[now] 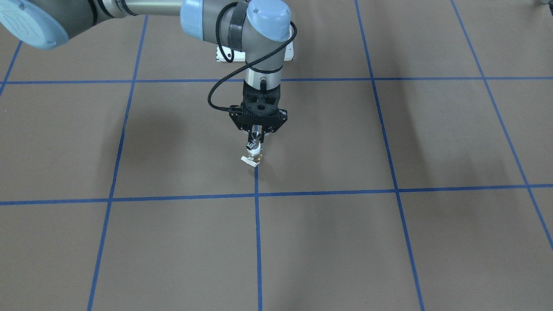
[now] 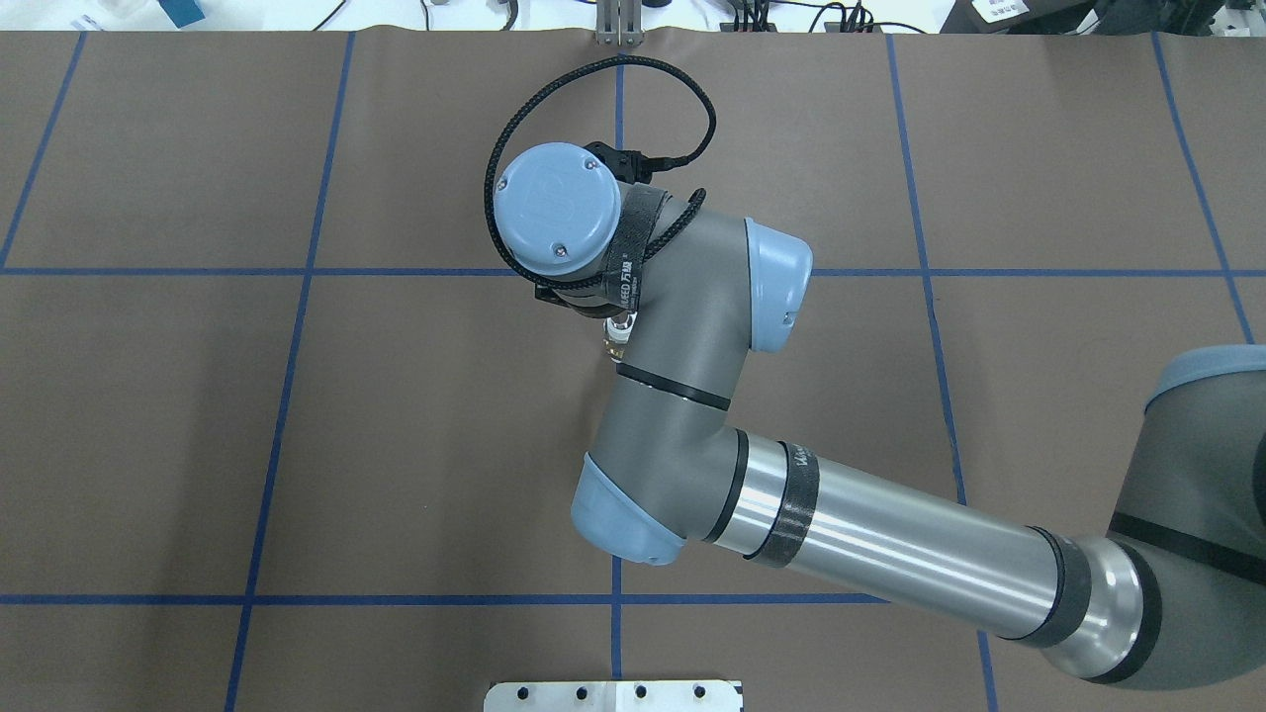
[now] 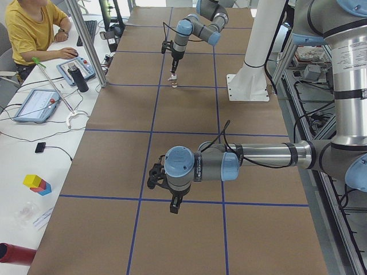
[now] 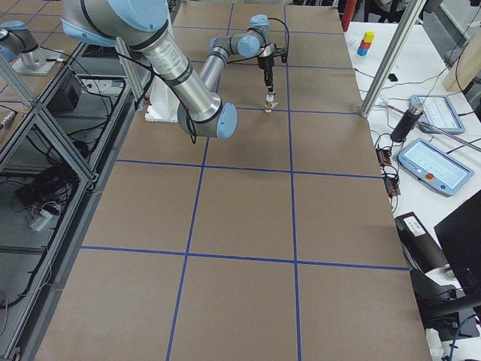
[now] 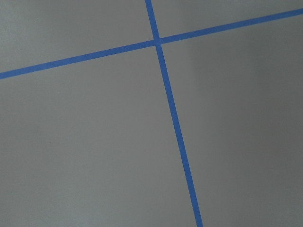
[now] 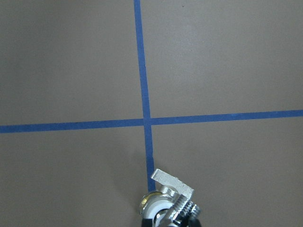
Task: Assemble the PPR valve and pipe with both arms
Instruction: 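Lower the fitting with the right gripper into the valve top, then open the right gripper and lift it away from the valve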
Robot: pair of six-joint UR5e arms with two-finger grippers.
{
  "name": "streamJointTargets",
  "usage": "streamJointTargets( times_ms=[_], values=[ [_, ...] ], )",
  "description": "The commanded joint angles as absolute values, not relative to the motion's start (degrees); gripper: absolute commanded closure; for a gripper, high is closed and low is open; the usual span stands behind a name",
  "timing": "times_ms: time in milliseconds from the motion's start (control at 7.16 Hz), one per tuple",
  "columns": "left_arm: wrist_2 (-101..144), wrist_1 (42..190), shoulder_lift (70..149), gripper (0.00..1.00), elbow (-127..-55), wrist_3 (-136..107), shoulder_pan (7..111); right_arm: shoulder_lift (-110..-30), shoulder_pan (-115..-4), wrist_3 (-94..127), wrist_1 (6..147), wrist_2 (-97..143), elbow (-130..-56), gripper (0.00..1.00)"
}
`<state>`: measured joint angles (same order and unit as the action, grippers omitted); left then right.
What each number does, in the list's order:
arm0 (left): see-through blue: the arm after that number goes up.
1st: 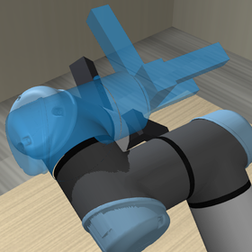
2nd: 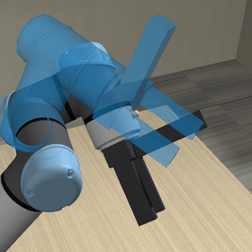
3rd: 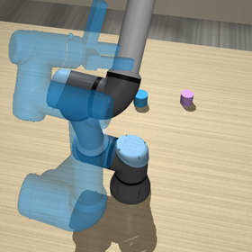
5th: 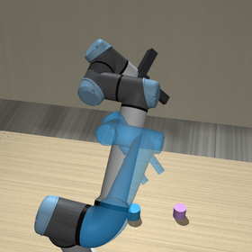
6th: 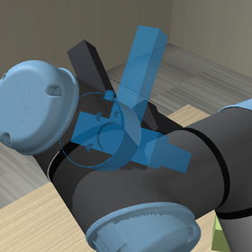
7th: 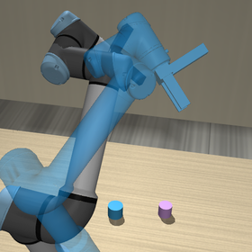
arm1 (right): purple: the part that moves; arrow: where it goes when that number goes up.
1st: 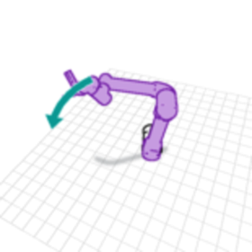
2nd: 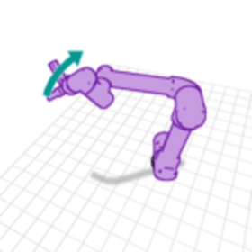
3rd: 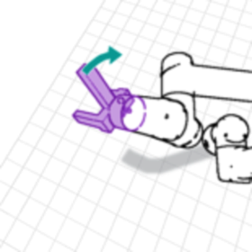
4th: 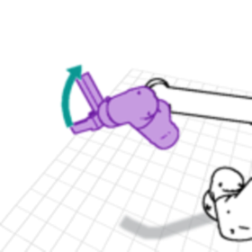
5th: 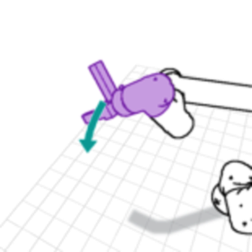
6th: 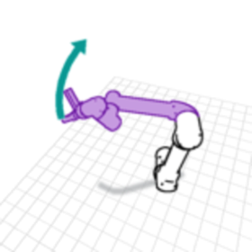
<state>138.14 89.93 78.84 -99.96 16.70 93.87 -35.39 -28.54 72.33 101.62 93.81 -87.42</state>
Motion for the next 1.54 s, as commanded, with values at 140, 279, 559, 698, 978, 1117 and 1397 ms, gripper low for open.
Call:
streamJointTargets(
  times_ms=[140,279,559,698,978,1117,1397],
  values=[
    [138.2,90.0,78.8,0.00,-99.9,16.7,93.9,-35.8,-28.5,72.2,101.2,93.7,-87.5,0.22],
    [138.2,90.0,78.8,0.00,-99.9,16.8,93.9,-35.9,-28.5,72.2,101.2,93.7,-87.5,0.17],
    [138.2,90.0,78.8,0.00,-99.9,16.8,93.9,-35.7,-28.5,72.2,101.3,93.7,-87.9,0.02],
    [138.2,90.0,78.8,0.00,-99.9,16.7,93.9,-35.6,-29.1,71.7,101.3,93.7,-88.4,0.01],
    [138.1,89.9,78.8,0.00,-99.9,16.7,94.0,-36.5,-35.0,65.3,101.2,96.3,-88.6,0.01],
    [138.1,89.9,78.8,0.00,-100.0,16.6,94.0,-38.2,-39.8,60.2,99.9,101.9,-88.9,0.01],
    [137.6,89.8,79.4,0.00,-100.9,13.1,93.9,-51.1,-50.9,41.4,99.4,113.2,-98.3,0.01]
  ],
)
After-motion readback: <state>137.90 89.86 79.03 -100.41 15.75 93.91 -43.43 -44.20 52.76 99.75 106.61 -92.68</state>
